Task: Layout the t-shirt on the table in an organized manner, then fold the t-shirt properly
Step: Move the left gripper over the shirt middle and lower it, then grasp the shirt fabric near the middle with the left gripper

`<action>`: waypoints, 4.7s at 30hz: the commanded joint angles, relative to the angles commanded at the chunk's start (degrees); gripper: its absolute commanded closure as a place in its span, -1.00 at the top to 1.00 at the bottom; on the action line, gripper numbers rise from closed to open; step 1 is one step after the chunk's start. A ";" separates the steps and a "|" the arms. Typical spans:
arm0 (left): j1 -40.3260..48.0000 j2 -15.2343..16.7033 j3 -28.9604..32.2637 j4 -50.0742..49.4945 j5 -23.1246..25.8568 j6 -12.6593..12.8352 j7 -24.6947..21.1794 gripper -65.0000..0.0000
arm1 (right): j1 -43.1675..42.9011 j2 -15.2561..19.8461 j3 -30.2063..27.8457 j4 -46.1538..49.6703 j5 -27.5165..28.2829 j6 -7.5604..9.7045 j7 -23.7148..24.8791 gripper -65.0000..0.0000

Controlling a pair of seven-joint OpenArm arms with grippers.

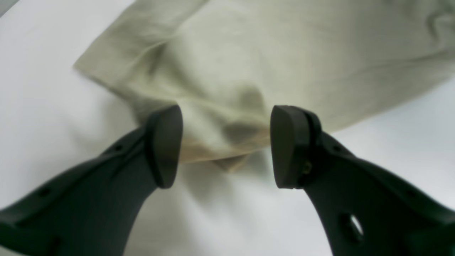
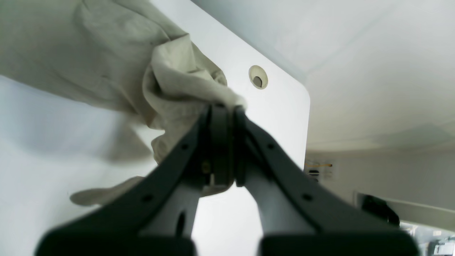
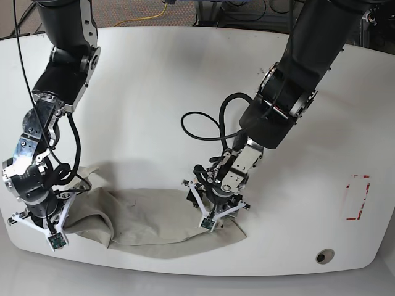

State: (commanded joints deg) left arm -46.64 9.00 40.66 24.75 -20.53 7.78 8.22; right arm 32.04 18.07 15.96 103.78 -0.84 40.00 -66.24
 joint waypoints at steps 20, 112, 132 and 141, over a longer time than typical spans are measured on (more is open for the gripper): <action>3.08 0.00 -0.09 -4.04 -11.60 -0.26 -5.80 0.14 | 0.00 0.00 0.00 0.26 -0.09 0.00 -0.26 -0.99; 2.73 0.00 0.79 -6.42 -16.62 4.92 -19.78 0.38 | -4.75 -1.41 -0.09 5.36 -0.18 0.00 -1.41 -0.99; 1.85 0.00 0.79 -6.24 -16.62 1.93 -19.69 0.39 | -4.84 -1.49 0.00 6.86 -0.09 0.00 -1.41 -0.99; 1.93 0.00 0.79 -6.33 -16.70 -3.16 -19.60 -0.02 | -4.84 -1.49 -0.09 6.86 -0.09 0.00 -1.41 -0.99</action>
State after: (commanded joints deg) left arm -44.70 9.00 41.45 18.42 -37.23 4.62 -11.38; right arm 27.21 16.57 15.87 110.64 -0.92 40.00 -67.65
